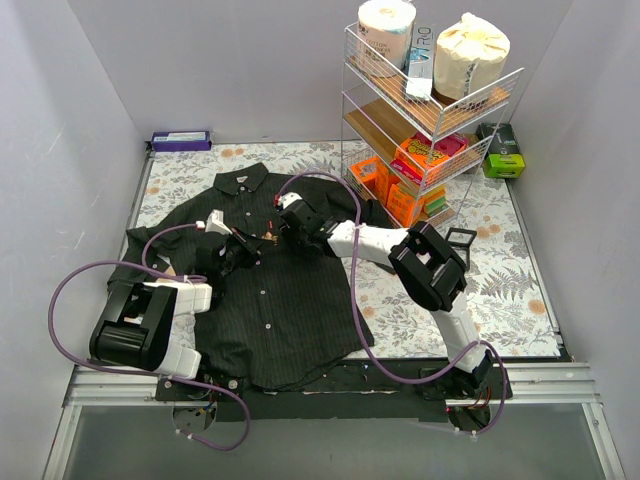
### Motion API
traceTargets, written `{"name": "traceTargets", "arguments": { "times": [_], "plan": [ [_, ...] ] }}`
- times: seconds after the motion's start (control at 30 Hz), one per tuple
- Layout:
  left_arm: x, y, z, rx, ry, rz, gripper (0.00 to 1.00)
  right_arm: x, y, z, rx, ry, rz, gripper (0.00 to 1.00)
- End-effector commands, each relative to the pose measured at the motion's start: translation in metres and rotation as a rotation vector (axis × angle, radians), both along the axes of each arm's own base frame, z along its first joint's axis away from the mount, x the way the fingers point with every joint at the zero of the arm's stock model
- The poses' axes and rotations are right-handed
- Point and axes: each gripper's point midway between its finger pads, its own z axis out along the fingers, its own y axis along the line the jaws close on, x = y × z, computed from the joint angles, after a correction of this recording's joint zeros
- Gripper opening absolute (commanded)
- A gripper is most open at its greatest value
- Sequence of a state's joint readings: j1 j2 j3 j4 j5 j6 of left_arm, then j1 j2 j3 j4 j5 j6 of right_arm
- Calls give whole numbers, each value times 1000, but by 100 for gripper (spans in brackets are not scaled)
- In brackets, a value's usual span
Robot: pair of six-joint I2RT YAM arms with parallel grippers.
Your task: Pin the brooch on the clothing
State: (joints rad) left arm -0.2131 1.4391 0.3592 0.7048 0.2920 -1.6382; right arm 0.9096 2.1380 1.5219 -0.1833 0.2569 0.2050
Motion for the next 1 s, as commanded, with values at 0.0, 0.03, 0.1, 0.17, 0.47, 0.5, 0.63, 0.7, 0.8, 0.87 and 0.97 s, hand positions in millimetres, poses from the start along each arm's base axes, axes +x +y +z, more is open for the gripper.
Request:
{"name": "traceTargets", "arguments": {
  "times": [0.0,0.03,0.1,0.17,0.47,0.5,0.63,0.7,0.8,0.87,0.97],
  "plan": [
    [0,5,10,21,-37,17,0,-2,-6,-12,-61,5,-4,48],
    [0,5,11,25,-42,15,0,-3,-5,-12,-55,8,-2,47],
    [0,4,10,24,-38,14,0,-5,-5,-14,-52,17,-2,41],
    [-1,4,9,23,-35,11,0,-5,-7,-15,-58,18,-4,36],
    [0,-3,10,10,-48,-30,0,-9,-10,-20,-14,87,-12,7],
    [-1,-5,6,7,-37,-35,0,-10,-5,-18,23,101,1,1],
    [-1,-7,-1,-9,-16,-38,0,-11,-3,-6,168,158,18,1],
    [-1,-10,-3,-22,-17,-42,0,-14,-2,-3,235,176,23,1],
    [-2,-14,-7,-37,-8,-47,0,-18,-5,4,272,192,34,1],
    [-3,-17,-9,-44,-4,-54,0,-14,-3,15,306,165,33,1],
    [-4,-18,-14,-34,5,-54,0,-14,-4,19,335,168,27,1]
  ]
}}
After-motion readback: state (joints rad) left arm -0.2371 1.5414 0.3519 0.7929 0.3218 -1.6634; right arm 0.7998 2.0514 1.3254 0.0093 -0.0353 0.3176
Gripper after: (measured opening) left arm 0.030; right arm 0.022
